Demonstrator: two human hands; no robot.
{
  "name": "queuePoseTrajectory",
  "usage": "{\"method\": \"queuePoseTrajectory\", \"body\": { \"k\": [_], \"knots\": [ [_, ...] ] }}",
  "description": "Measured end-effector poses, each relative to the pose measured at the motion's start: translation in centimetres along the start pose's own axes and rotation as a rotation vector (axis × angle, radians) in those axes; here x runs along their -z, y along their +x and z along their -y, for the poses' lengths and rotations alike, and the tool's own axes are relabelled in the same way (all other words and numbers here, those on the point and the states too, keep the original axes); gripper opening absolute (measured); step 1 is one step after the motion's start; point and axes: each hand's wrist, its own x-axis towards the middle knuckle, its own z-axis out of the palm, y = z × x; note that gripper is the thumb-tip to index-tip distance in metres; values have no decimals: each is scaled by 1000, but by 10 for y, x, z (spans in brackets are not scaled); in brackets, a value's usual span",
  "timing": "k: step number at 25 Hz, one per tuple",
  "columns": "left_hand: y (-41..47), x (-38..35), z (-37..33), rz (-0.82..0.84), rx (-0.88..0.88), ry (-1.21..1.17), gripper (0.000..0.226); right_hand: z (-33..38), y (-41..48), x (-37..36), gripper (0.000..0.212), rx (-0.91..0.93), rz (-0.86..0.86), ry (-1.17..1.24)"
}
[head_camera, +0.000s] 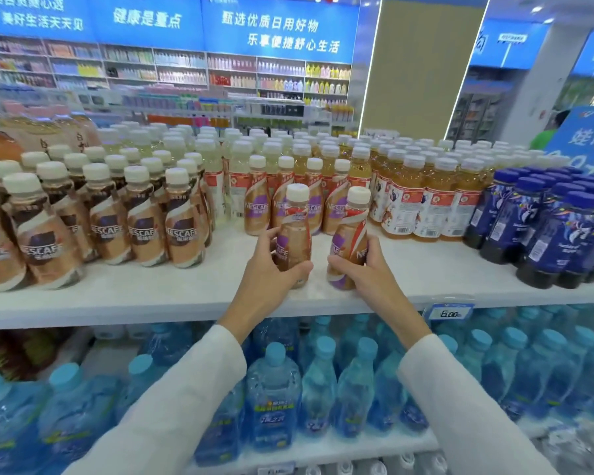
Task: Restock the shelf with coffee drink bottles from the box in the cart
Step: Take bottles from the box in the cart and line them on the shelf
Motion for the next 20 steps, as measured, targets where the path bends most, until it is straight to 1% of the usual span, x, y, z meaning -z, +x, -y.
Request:
{"method": "queuePoseTrajectory", "body": {
  "k": [2, 3, 4, 5, 6, 8, 10, 11, 12, 14, 16, 18, 20],
  "knots": [
    [-1, 6, 5, 32, 33, 11, 86, -5, -5, -1, 87, 32, -105, -162],
    [-3, 7, 6, 3, 36, 16, 84, -8, -6, 0, 90, 51, -169, -235],
    [-5, 6, 4, -50, 38, 34, 80, -11, -6, 0, 86, 65, -207, -269],
    [-6, 2, 1, -114, 34, 74, 76, -13, -4, 2, 79, 71, -204, -262],
    [-6, -4, -2, -176, 31, 129, 74, -14, 0, 5, 71, 69, -164, -230],
    [-6, -17, -5, -258, 26, 215, 76, -14, 10, 16, 63, 36, -38, -185],
    [-4, -27, -7, -285, 31, 232, 79, -11, 17, 28, 64, 13, 84, -206],
    [-4, -29, -6, -284, 38, 227, 80, -12, 19, 31, 67, 15, 118, -213],
    [-5, -30, -6, -282, 45, 220, 81, -14, 19, 32, 72, 29, 116, -210],
    [-6, -29, -6, -295, 57, 207, 76, -17, 17, 30, 81, 69, 9, -227],
    [-7, -29, -6, -318, 84, 192, 70, -21, 18, 27, 74, 73, -80, -221],
    [-6, -29, -7, -337, 103, 175, 68, -21, 26, 30, 64, 59, -92, -211],
    [-4, -29, -8, -347, 110, 160, 67, -19, 42, 40, 60, 47, -92, -235]
  ]
}}
